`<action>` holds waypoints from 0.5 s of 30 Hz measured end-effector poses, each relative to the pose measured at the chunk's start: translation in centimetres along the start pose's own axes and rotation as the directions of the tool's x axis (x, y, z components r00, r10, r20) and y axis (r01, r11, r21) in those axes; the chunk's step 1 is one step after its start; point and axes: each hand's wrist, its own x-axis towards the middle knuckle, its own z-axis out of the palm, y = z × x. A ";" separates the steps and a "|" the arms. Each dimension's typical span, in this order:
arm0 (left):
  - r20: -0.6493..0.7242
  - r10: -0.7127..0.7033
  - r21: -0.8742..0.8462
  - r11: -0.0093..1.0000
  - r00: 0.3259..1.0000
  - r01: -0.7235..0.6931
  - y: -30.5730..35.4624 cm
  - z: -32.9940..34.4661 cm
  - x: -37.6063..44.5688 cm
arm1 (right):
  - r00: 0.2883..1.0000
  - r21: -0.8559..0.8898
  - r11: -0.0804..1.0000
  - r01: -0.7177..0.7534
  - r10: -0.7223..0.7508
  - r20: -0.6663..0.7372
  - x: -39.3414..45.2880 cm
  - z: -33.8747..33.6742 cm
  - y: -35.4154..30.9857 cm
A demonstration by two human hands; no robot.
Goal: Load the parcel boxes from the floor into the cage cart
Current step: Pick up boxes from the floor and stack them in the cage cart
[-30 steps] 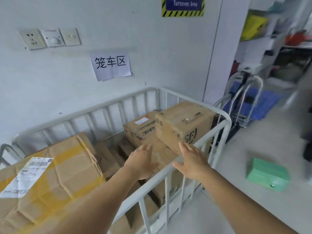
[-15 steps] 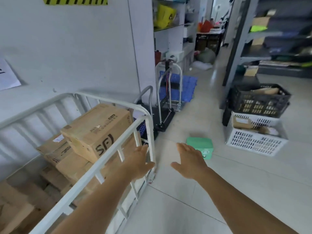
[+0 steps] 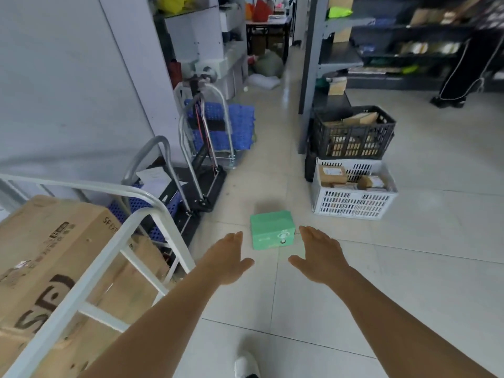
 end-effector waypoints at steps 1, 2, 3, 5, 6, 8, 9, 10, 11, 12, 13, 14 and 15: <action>0.004 0.011 0.010 1.000 1.000 -0.011 0.1 -0.3 1.8 | 1.000 -0.001 1.000 -0.013 0.013 0.002 1.3 -0.3 0.3; 0.004 0.022 0.019 1.000 1.000 -0.022 0.1 -0.6 3.6 | 1.000 -0.001 1.000 -0.023 0.023 0.002 2.7 -0.6 0.6; 0.002 0.033 0.028 0.999 0.999 -0.033 0.0 -1.1 5.4 | 0.999 -0.003 0.999 -0.033 0.033 0.005 4.0 -0.8 0.8; 0.011 0.043 0.024 0.999 0.999 -0.043 -0.2 -2.0 8.9 | 0.998 -0.012 0.999 -0.053 0.053 0.024 6.8 -1.4 1.1; 0.019 0.045 0.019 0.999 0.999 -0.045 -0.3 -2.4 10.4 | 0.997 -0.017 0.998 -0.063 0.063 0.035 8.2 -1.7 1.3; 0.034 0.051 0.035 0.998 0.998 -0.053 -0.7 -3.1 13.4 | 0.996 -0.018 0.996 -0.082 0.082 0.034 10.9 -2.0 1.7; 0.043 0.053 0.049 0.997 0.998 -0.055 -0.9 -3.4 14.8 | 0.995 -0.014 0.996 -0.092 0.092 0.033 12.3 -2.2 1.9; 0.052 0.052 0.056 0.997 0.997 -0.055 -1.1 -3.5 16.2 | 0.994 -0.010 0.995 -0.101 0.101 0.033 13.5 -2.4 2.2; 0.060 0.049 0.059 0.997 0.997 -0.053 -1.3 -3.7 17.5 | 0.993 -0.008 0.994 -0.108 0.108 0.039 14.7 -2.5 2.5; 0.069 0.046 0.059 0.997 0.997 -0.050 -1.5 -3.8 18.7 | 0.992 -0.008 0.993 -0.117 0.117 0.048 15.9 -2.5 2.9; 0.078 0.040 0.060 0.997 0.996 -0.045 -1.6 -3.8 19.9 | 0.990 -0.008 0.992 -0.126 0.126 0.059 17.0 -2.4 3.3; 0.087 0.034 0.060 0.997 0.996 -0.039 -1.8 -3.9 21.1 | 0.988 -0.005 0.991 -0.135 0.135 0.070 18.2 -2.4 3.7; 0.095 0.028 0.058 0.998 0.995 -0.033 -1.8 -3.9 22.4 | 0.987 0.000 0.990 -0.142 0.142 0.078 19.4 -2.3 4.2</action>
